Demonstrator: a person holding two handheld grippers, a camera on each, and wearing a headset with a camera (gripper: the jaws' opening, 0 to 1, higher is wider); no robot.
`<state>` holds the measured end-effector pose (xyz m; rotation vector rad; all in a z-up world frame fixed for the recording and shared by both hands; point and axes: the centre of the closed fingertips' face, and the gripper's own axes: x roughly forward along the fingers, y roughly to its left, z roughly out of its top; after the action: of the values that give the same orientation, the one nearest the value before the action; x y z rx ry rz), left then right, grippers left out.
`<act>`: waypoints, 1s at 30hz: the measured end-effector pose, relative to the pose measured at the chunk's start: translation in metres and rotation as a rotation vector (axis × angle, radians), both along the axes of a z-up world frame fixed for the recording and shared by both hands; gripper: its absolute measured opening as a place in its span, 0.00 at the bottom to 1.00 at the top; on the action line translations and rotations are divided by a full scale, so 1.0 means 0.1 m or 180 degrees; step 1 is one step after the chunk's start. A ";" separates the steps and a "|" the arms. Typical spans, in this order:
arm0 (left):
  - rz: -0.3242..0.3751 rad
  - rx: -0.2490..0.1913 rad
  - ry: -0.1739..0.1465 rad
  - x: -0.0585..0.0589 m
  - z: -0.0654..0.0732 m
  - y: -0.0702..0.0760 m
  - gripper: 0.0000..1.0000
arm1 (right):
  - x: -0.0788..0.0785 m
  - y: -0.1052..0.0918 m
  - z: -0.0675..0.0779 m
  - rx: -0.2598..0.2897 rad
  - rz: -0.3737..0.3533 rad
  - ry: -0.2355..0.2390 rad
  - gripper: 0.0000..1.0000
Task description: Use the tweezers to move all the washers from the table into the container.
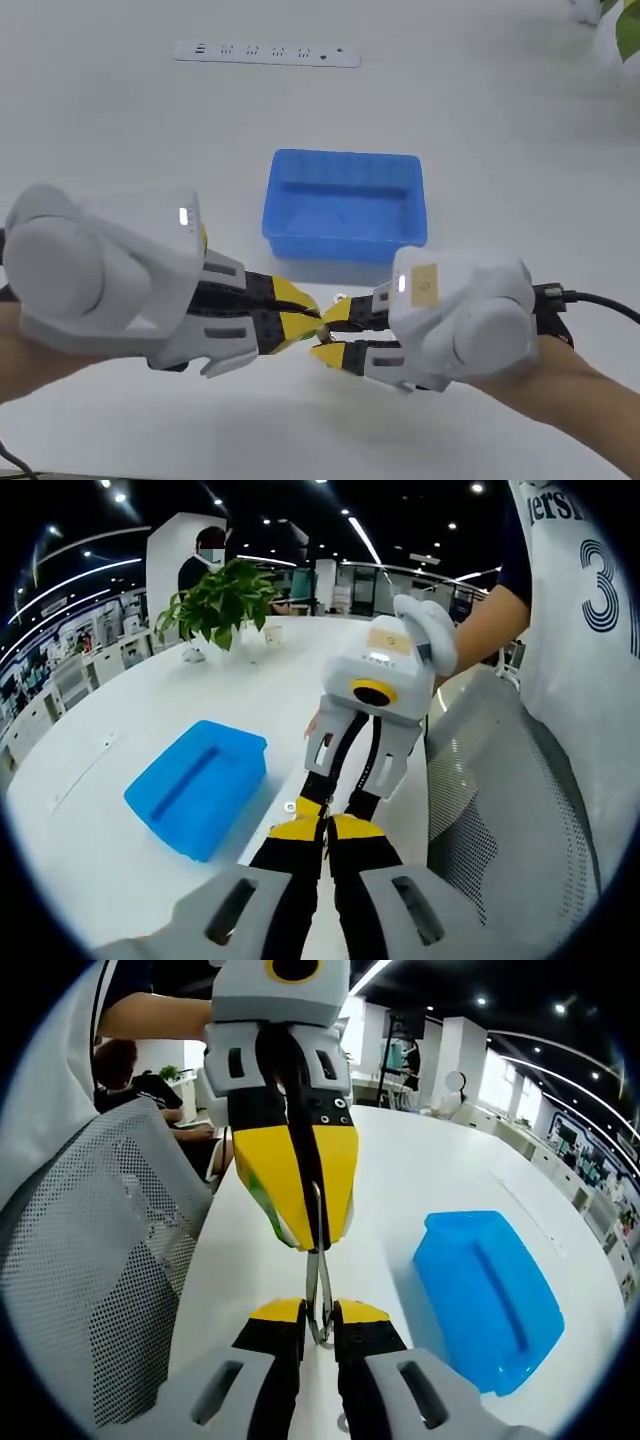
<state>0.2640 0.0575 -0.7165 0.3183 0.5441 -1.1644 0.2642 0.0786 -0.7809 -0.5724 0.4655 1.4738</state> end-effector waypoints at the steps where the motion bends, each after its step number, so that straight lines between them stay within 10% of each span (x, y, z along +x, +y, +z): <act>1: 0.0003 0.0000 0.0004 0.00 0.00 0.00 0.06 | 0.00 0.00 0.00 0.0004 -0.0003 0.0010 0.12; 30: 0.0094 -0.0008 -0.0064 0.11 0.29 0.07 0.06 | 0.11 0.04 0.30 0.0099 -0.0074 -0.0136 0.11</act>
<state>0.2752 0.0642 -0.6874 0.3184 0.5281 -1.1321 0.2752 0.0831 -0.7510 -0.5709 0.4138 1.4418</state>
